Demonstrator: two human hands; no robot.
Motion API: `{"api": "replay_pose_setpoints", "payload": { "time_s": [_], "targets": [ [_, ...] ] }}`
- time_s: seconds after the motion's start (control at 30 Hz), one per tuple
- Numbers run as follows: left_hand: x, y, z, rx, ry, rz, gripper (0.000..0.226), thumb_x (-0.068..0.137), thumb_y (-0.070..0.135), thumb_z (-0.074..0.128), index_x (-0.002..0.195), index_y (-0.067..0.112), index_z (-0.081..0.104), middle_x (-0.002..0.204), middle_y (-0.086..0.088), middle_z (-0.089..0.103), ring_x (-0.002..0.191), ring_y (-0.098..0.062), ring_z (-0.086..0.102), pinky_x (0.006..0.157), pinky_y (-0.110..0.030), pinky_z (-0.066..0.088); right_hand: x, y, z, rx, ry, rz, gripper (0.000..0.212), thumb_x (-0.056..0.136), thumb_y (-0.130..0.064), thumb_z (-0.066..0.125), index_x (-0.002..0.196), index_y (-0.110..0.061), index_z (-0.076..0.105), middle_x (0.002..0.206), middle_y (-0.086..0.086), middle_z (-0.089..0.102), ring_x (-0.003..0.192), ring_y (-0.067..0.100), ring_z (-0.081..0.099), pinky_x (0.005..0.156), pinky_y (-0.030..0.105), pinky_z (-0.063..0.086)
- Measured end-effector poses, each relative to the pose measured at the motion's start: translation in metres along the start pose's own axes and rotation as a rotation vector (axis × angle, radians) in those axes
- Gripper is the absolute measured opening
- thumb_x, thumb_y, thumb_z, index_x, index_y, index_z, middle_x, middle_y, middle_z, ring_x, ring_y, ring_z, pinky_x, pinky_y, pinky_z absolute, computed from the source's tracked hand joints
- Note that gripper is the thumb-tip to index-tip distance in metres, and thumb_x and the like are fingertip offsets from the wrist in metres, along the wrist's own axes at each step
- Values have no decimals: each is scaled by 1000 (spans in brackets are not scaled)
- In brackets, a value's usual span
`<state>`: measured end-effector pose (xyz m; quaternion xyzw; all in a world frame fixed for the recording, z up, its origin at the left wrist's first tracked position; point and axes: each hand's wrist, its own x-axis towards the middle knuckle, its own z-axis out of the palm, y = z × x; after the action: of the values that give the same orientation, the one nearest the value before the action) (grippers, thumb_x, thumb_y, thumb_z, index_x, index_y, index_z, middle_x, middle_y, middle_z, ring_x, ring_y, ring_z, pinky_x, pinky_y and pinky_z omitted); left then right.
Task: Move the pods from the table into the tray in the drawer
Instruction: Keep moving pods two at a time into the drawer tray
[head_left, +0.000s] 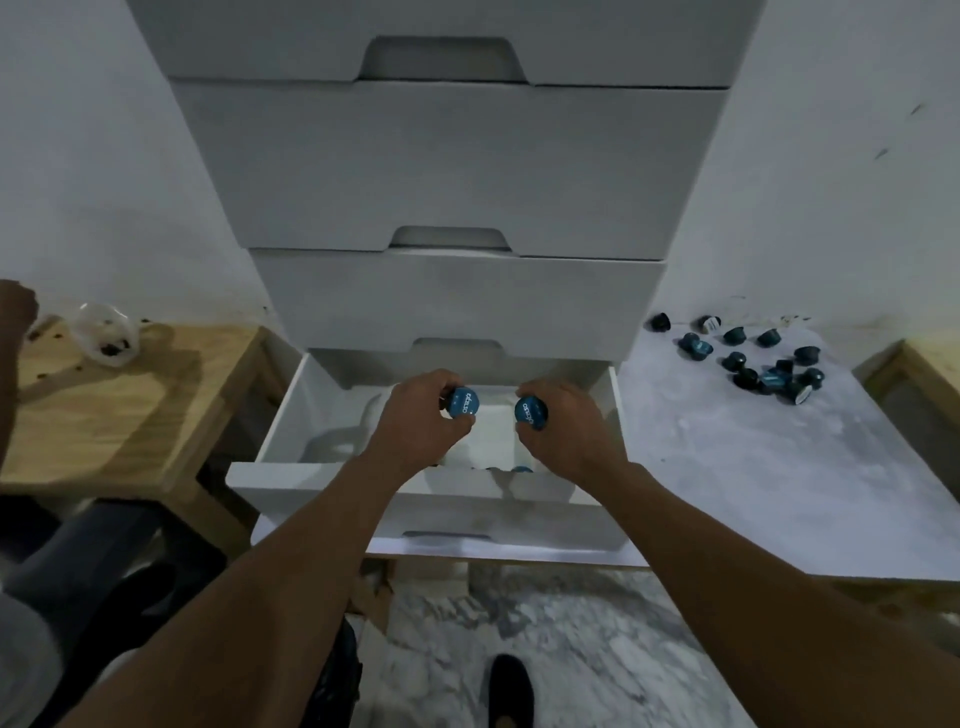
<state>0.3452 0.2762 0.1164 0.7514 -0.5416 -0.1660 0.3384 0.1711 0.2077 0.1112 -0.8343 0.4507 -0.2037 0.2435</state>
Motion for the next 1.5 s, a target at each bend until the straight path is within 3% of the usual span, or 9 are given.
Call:
{"api": "replay_pose_setpoints", "payload": {
  "time_s": [0.27,0.37,0.47,0.57,0.77,0.93,1.17,1.37,1.5],
  "targets": [
    [45,-39,-1,119,-192,-84,46,74,21,76,118,18,61,103,-1,68,89,-17,63,86,-30,51,57,8,40,-46,-186,39,42,80,-20,69,120,-18,56,117,9,62,103,25,58,92,39,48],
    [56,-54,3,154,-261,-78,37,72,17,75,108,17,65,100,0,69,87,-16,64,84,-33,53,69,10,57,-67,-277,49,41,82,-22,66,121,-16,56,115,8,61,105,26,57,88,29,42],
    [63,-65,10,231,-350,-51,34,69,17,74,102,18,66,95,3,69,83,-14,61,79,-27,47,74,13,73,-52,-361,50,40,80,-21,67,119,-13,58,111,13,60,104,29,56,85,28,41],
    [70,-71,18,276,-466,-32,35,65,21,72,99,27,65,94,5,69,85,-15,61,78,-32,52,77,16,81,-91,-447,72,37,78,-21,67,114,-15,60,108,12,62,102,29,57,80,27,41],
    [83,-84,31,313,-591,0,45,72,24,71,116,24,61,110,-2,66,98,-21,60,87,-36,50,81,15,91,-99,-490,169,48,78,-18,70,124,-16,57,121,10,59,109,26,56,91,31,47],
    [83,-98,36,380,-674,40,45,72,28,73,116,25,59,110,-3,65,96,-22,59,82,-36,51,80,15,96,-80,-478,204,48,81,-20,70,127,-16,57,126,10,58,113,24,55,97,30,45],
    [87,-106,35,329,-700,16,51,72,34,77,119,26,59,113,-4,63,98,-21,59,87,-37,50,78,13,93,-38,-455,213,36,89,-18,62,125,-15,60,126,8,61,105,24,61,94,30,47],
    [87,-108,32,250,-677,-39,37,77,15,74,113,19,66,110,-10,66,96,-24,63,89,-40,52,78,13,95,-36,-461,241,34,87,-18,65,121,-14,62,117,10,65,97,22,63,83,23,45],
    [84,-110,31,249,-688,-57,35,75,19,77,108,18,67,107,-8,67,95,-22,63,87,-38,53,77,12,97,-48,-493,223,31,85,-16,66,116,-13,64,112,10,67,95,23,63,84,27,49]
  ]
}}
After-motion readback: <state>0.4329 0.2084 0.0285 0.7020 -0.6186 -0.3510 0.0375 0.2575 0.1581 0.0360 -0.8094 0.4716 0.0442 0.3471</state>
